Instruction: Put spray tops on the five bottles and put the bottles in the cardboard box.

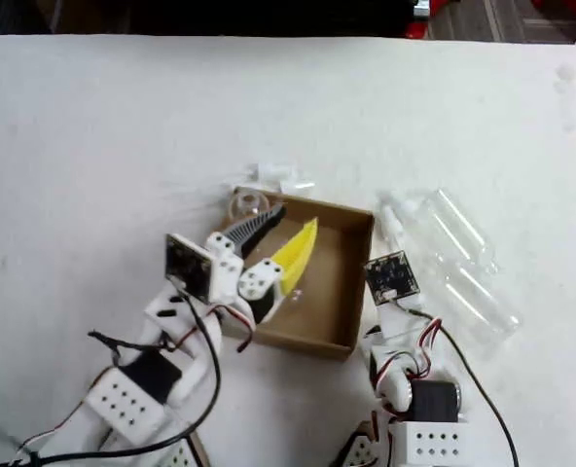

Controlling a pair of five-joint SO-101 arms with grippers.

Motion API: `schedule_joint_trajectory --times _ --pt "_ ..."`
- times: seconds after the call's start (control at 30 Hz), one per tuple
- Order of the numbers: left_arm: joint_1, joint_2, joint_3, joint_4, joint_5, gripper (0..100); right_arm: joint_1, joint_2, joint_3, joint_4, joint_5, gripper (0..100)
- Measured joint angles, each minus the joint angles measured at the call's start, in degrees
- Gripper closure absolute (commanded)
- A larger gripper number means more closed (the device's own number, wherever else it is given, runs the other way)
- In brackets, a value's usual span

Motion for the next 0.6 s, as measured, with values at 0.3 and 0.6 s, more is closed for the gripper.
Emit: schedule_joint_trajectory --times 0.3,0.6 --pt "-3.7 -12.9 -20.2 31.6 0.8 85 0.0 0.0 0.0 0.0 0.0 93.2" --pt "-19.3 -17.6 -29.4 48.9 1.0 85 0.0 0.0 0.0 0.0 0.0 93.0"
